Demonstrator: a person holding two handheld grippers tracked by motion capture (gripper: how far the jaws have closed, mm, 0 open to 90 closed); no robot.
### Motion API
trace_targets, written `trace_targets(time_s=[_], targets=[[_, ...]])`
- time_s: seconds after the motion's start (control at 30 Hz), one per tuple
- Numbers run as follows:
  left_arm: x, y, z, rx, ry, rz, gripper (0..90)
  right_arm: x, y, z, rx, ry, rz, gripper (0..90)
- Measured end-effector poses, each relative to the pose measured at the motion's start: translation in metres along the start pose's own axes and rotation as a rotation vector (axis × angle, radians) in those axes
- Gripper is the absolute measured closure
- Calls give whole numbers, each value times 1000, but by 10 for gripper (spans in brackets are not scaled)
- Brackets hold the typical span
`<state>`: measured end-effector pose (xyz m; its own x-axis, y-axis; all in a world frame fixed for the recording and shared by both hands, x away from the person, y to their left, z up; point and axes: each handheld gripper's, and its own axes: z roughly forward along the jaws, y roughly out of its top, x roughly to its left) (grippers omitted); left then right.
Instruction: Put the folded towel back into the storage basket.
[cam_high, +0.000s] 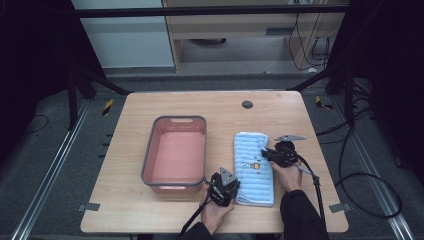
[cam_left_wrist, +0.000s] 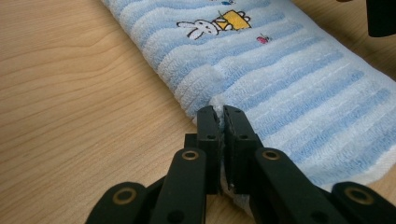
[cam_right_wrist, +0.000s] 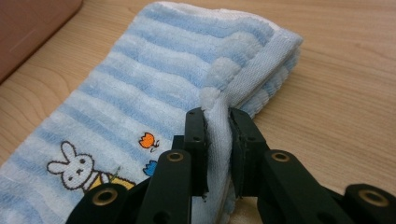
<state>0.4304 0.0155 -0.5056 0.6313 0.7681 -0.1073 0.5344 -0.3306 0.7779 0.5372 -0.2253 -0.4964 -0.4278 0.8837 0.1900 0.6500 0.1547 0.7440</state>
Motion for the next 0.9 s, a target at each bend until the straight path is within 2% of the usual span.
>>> trace_targets(time_s=[0.23,0.27,0.63,0.77,0.8,0.9], targets=[[-2,2,-7,-35,-8,12,864,4,5,-12,-45,11,-15,791],[-1,3,-11,-42,-15,22,864,7,7,-18,-62,15,-28,791],[-1,14,-36,-100,-37,34,864,20,20,-45,-133,11,-75,793],[-1,18,-43,-118,-38,36,864,23,23,-51,-155,16,-75,793],[-2,20,-46,-124,-42,46,864,23,25,-55,-175,17,-74,793],[-3,22,-49,-132,-42,56,864,25,28,-60,-189,17,-75,793]])
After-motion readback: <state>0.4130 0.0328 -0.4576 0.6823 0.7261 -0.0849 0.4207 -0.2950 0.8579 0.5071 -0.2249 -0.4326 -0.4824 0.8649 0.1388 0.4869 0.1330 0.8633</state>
